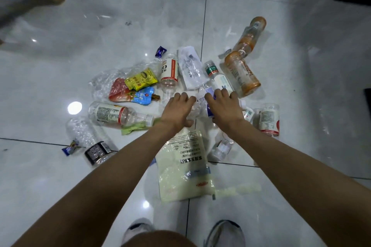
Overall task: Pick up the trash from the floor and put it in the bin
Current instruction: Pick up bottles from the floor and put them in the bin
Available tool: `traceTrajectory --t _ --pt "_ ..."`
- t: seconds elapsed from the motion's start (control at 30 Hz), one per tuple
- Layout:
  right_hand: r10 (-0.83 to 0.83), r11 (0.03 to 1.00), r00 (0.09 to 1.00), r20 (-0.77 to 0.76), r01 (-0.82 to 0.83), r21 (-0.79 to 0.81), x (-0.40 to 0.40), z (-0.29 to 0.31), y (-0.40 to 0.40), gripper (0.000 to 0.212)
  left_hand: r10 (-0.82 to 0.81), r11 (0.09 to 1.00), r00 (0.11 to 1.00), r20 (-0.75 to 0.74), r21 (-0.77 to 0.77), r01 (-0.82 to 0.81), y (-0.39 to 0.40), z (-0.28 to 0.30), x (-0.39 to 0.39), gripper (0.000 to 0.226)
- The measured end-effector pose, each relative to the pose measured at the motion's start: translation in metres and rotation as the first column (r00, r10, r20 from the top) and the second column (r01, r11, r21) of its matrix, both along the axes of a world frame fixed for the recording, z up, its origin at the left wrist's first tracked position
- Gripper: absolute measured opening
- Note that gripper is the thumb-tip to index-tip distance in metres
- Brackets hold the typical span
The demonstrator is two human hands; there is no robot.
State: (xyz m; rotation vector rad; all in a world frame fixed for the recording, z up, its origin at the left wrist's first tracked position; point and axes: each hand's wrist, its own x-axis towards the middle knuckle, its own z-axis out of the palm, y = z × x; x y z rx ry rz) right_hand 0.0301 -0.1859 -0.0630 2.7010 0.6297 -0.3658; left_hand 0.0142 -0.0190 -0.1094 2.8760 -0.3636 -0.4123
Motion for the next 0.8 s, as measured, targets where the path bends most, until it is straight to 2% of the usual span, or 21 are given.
traceTrajectory --t 0.1,0.27,0.43,0.53,0.6,0.8 --pt "-0.022 1.0 1.0 -0.01 0.022 0.011 0.004 0.009 0.005 0.069 -0.007 1.0 1.0 0.02 -0.013 0.007 0.005 0.01 0.006 0.071" --pt "-0.002 0.997 1.0 0.015 0.001 0.073 0.016 0.026 0.019 0.064 0.022 0.994 0.999 -0.044 -0.104 -0.027 0.021 0.033 0.02 0.067" --pt "0.037 0.991 0.999 0.005 -0.037 0.125 0.03 0.081 0.039 0.071 0.054 0.998 0.998 0.016 -0.042 -0.054 0.044 0.089 0.027 0.069" --pt "0.066 0.988 0.998 -0.014 -0.064 0.143 0.032 0.142 0.054 0.071 0.068 0.997 0.997 0.038 -0.025 -0.067 0.059 0.152 0.022 0.071" --pt "0.076 0.984 0.997 -0.013 -0.073 0.162 0.034 0.196 0.068 0.069 0.101 0.994 0.993 0.055 -0.04 -0.098 0.072 0.209 0.018 0.062" --pt "0.103 0.968 0.994 -0.042 -0.09 0.235 0.037 0.401 0.116 0.064 0.184 0.983 0.979 0.086 0.008 -0.185 0.122 0.424 0.014 0.055"
